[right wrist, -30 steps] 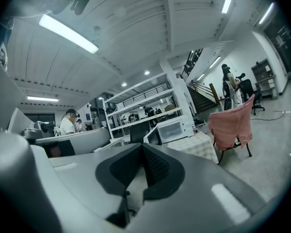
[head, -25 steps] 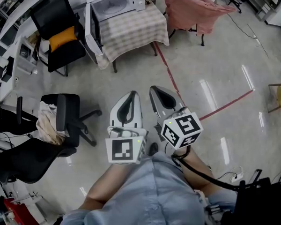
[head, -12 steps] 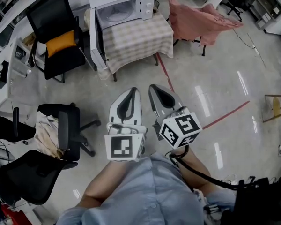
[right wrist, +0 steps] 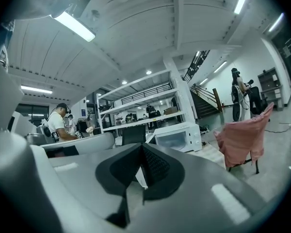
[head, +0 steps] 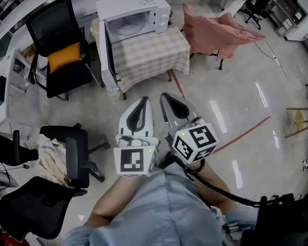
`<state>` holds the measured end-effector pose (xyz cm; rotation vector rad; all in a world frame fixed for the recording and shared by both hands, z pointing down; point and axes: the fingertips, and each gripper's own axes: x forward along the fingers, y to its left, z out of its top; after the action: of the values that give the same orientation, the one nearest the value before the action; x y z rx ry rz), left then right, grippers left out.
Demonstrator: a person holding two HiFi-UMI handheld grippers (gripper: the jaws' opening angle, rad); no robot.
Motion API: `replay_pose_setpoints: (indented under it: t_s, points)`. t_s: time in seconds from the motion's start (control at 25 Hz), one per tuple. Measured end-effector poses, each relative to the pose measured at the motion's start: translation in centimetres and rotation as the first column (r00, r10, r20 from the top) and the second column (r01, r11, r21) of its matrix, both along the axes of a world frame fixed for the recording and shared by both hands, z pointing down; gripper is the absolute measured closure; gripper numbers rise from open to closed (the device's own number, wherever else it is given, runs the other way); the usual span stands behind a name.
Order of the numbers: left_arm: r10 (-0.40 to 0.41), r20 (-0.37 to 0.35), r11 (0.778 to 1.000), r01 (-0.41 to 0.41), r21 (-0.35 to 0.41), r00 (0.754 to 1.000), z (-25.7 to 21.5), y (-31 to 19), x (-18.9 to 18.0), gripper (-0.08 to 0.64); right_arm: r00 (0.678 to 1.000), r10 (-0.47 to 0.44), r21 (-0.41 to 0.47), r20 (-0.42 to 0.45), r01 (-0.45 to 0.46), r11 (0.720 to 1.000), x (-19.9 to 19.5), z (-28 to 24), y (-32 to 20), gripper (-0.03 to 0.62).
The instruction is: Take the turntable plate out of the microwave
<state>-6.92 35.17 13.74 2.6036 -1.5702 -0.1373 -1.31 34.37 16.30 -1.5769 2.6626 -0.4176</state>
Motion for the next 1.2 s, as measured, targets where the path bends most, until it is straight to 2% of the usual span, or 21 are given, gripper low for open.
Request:
replay_pose_setpoints:
  t_s: [0.48, 0.8, 1.04, 1.2]
  points:
    - [-0.026, 0.013, 1.0, 0.026, -0.011, 1.0, 1.0, -5.3, 1.0, 0.554, 1.0, -0.01, -0.013, 0.02, 0.011, 1.0, 1.2, 1.3, -5.3, 0.591]
    - [-0.041, 0.059, 0.998, 0.044, -0.049, 0.997, 3.0, -11.2, 4.4, 0.554, 0.998, -0.035, -0.04, 0.057, 0.038, 0.998, 4.4, 2.9, -11.8, 0.591]
    - [-0.097, 0.094, 0.994, 0.102, -0.047, 0.991, 2.1, -17.4, 7.1, 0.554, 0.993, -0.086, -0.05, 0.086, 0.09, 0.995, 7.3, 2.8, -18.0, 0.591]
    - [-0.121, 0.121, 0.991, 0.127, -0.037, 0.985, 1.4, -19.7, 8.4, 0.554, 0.988, -0.108, -0.052, 0.107, 0.114, 0.992, 8.7, 2.6, -20.9, 0.591]
